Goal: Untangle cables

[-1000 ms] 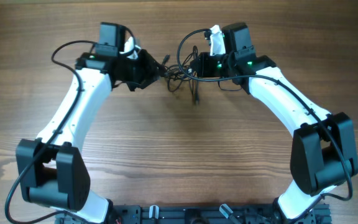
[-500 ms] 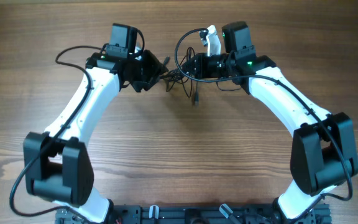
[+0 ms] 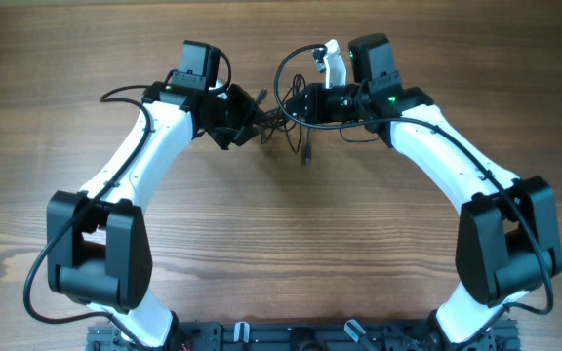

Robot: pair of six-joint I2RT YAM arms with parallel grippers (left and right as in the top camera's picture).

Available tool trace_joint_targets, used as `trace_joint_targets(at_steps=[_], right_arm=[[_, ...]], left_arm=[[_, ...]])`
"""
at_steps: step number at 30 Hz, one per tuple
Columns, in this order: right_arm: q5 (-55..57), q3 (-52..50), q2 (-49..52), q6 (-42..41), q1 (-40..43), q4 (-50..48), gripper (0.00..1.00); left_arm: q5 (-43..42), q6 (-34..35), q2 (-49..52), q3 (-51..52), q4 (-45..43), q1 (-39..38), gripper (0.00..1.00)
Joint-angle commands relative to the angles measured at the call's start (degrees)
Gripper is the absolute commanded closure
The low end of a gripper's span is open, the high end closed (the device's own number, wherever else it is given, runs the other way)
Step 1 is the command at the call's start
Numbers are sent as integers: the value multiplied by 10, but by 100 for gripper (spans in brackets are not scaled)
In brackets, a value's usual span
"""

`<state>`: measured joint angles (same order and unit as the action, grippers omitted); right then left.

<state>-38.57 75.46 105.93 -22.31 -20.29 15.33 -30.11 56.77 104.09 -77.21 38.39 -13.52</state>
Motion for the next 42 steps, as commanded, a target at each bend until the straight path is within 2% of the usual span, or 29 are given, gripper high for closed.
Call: trace_joint_targets(at_steps=[1,7,11,16,20,22,23,24,25,26,29,34,37,42], right_arm=[[-11,-2,6,-2,-1,-3,96],[-11,-2,6,-2,-1,-3,96],[-11,-2,6,-2,-1,-3,96],[-11,-2,6,-2,-1,-3,96],[-9,-2,6,-2,-1,-2,96],[-9,-2,6,-2,-1,-1,96],[-9,-2,6,-2,-1,1,96],[-9,-2,6,-2,-1,2,96],[-9,-2,6,-2,-1,2,96],[-9,-2,6,-2,-1,3,96],[-5,-2,6,-2,-1,3,96],[28,-2,6,-2,-1,16,96],[30,-2,6,-1,-1,19,96],[30,-2,6,-2,-1,19,96]], left_arm=[[-1,9,10,-4,4,-10,69],[19,52,27,-4,-3,-18,63],[17,52,44,-4,-5,-18,64],[17,52,62,-4,-18,-18,73],[16,52,64,-4,-46,-16,87],[6,52,64,-4,-59,-11,82],[-8,52,64,-4,-63,-9,72],[-17,52,64,-4,-63,-7,71],[-24,52,64,-4,-63,-5,79],[-36,52,64,-4,-63,-2,96],[-63,52,64,-4,-63,9,96],[-215,2,63,-4,-103,46,96],[-335,0,63,-4,-155,71,96],[-467,11,63,-4,-243,101,96]])
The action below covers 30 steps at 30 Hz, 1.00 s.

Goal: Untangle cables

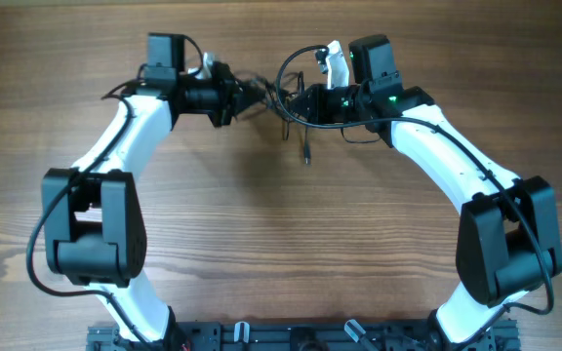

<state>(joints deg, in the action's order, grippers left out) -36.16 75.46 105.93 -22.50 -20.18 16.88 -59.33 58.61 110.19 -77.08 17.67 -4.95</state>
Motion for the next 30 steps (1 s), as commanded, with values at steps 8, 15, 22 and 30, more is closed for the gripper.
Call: trace_joint_targets(at_steps=[8,15,22,30], right_arm=[[89,-2,6,0,-2,20,96],[152,-2,6,0,-2,38,96],[149,-2,6,1,-2,42,67],[48,-2,6,54,20,64,37]], left_arm=[[-255,-7,1,-5,-77,50,96],[-283,-12,0,-5,-81,75,96],[-230,-63,0,-5,-65,73,96],[-51,-231,0,-5,-14,34,57]])
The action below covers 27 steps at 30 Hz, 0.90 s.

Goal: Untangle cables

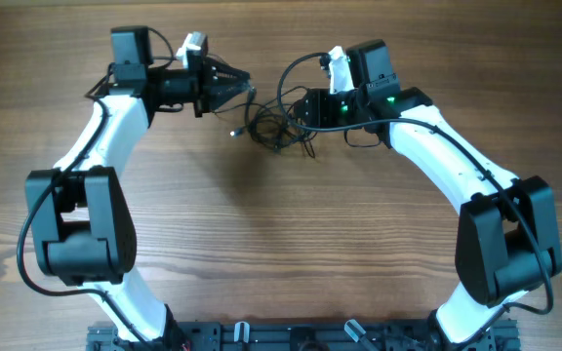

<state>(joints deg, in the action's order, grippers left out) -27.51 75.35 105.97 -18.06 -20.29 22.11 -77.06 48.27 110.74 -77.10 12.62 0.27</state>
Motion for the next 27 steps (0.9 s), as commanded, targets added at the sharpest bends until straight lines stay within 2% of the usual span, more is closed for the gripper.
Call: trace_joint_targets(at_steps=[1,3,5,7,10,15,18,19,22,24,27], right_arm=[[-39,0,5,-1,31,20,36],[-41,0,5,-10,57,39,33],[-40,0,5,-16,83,62,24],[-26,0,5,-16,110,91,8],[-5,0,5,-13,132,131,2],[-13,0,5,16,141,205,2],[-46,0,5,15,135,214,4],[-57,0,5,15,134,214,6],[-101,0,5,12,129,199,23],[-103,-1,5,-10,128,191,27],[-103,-1,5,-21,128,178,27]], left_arm=[[173,-160,-6,-5,59,-25,51],[267,-209,-6,-5,107,-44,46],[349,-259,-6,-5,143,-66,39],[420,-292,-6,-5,161,-91,35],[456,-314,-6,-12,164,-119,31],[502,-347,-5,-90,219,-152,34],[563,-350,-5,-116,203,-171,40],[580,-351,-5,-116,190,-176,43],[646,-360,16,-116,136,-199,45],[645,-379,35,-116,110,-206,44],[644,-420,61,-116,75,-212,40]])
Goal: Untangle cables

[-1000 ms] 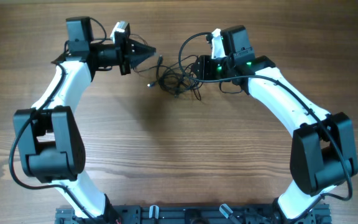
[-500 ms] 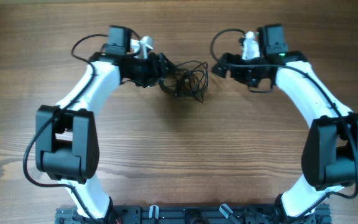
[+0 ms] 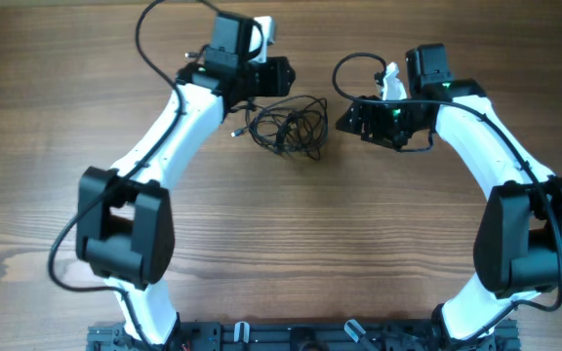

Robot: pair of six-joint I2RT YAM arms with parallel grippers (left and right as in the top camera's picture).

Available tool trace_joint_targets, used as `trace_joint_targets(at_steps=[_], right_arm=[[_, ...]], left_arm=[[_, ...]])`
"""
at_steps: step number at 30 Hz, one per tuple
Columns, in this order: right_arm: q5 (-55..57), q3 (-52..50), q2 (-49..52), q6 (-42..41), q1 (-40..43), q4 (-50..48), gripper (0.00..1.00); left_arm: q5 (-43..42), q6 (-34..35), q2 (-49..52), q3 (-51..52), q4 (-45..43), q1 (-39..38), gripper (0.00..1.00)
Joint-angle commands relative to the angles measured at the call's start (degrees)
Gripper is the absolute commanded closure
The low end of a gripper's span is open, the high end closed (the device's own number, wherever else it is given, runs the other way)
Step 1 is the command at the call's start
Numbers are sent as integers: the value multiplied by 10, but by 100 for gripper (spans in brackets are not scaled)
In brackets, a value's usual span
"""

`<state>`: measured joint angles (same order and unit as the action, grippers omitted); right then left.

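Note:
A tangled bundle of thin black cables lies loose on the wooden table, with one plug end sticking out to the left. My left gripper hovers just above and behind the bundle, apart from it; its fingers are too dark to make out. My right gripper stands a short way to the right of the bundle, its jaws spread and nothing between them.
The wooden table spans the whole view. Each arm's own black lead loops near its wrist: the left lead and the right lead. The arm bases sit at the front edge.
My right gripper has left the bundle and now stands to its right. The left gripper has moved right, from the bundle's left to just behind it. The bundle sits slightly further right.
First both grippers met at the cables at the table's back, holding them between them. Then the left gripper was further left with the cables stretched out. Then the left stood open and apart while the bundle lay by the right gripper. Now both are clear of it.

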<state>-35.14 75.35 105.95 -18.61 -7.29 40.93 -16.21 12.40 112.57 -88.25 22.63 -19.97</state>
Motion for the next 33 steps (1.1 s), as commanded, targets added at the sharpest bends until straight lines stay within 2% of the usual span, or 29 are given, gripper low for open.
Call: trace_joint_targets(at_steps=[1,7,12,16,28,33], right_arm=[[-26,-1,6,-16,-2,-11,27],[-26,-1,6,-16,-2,-10,27],[-26,-1,6,-15,-2,-10,27],[-26,-1,6,-16,-3,-12,26],[-26,-1,6,-15,-3,-13,26],[-26,-1,6,-15,-3,-15,26]], left_arm=[[36,-72,47,-5,-30,-9,38],[9,-206,67,-5,10,-9,35],[-58,-270,96,-4,37,-9,32],[-102,-272,113,-4,26,-9,30],[-101,-252,157,-4,-15,-18,30],[-101,-239,176,-4,-17,-21,41]])
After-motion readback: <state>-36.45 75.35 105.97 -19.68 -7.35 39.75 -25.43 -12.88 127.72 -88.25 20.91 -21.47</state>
